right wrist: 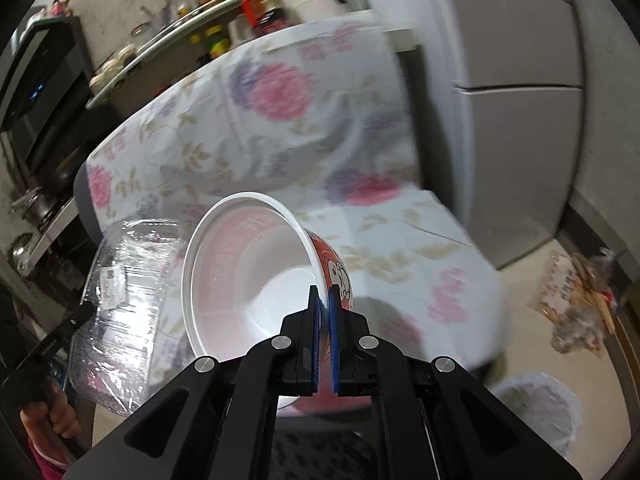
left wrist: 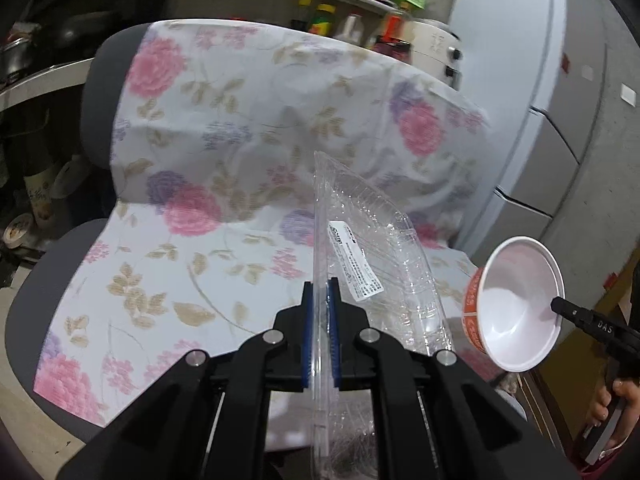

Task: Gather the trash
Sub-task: 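Lift the cup with the right tool while the left tool grasps the clear plastic tray, then carry cup and plastic tray over the bin and open both tools to drop them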

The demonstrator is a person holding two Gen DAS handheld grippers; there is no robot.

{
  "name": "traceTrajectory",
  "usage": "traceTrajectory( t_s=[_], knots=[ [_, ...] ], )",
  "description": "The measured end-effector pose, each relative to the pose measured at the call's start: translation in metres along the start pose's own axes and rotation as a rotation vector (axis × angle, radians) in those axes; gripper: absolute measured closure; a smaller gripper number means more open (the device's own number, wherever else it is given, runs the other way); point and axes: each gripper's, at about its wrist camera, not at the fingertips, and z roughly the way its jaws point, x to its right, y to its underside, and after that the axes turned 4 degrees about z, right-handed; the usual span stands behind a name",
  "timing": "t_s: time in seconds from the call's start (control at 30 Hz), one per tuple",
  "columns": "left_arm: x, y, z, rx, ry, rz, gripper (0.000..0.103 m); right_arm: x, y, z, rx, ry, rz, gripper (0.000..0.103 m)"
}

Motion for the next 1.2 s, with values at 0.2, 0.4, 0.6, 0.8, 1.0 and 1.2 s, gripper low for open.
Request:
traceTrajectory(
  t_s=[0.2,0.4,0.6,0.8,1.0,1.2],
  knots=[
    [0.05,0.015,0.008,-0.038,0.102,0.077,0.098,0.065,0.031,-0.051,0.02,0.131,0.09,0.098],
    [0.123,0.032,0.031,-0.094,0.244,0.189,0.098,0.129,0.058,-0.095,0.04,0.299,0.201,0.098],
    [0.176,0.041,0.039,-0.123,0.329,0.271,0.098,0.178,0.085,-0.091,-0.057,0.416,0.27,0.095],
    [0.217,0.05,0.049,-0.163,0.409,0.336,0.098,0.201,0.097,-0.077,-0.095,0.395,0.324,0.067],
    [0.267,0.078,0.073,-0.282,0.497,0.418,0.098,0.212,0.086,-0.103,0.023,0.42,0.34,0.061],
    [0.319,0.112,0.096,-0.413,0.58,0.513,0.098,0.226,0.08,-0.121,0.078,0.446,0.355,0.057]
  ],
)
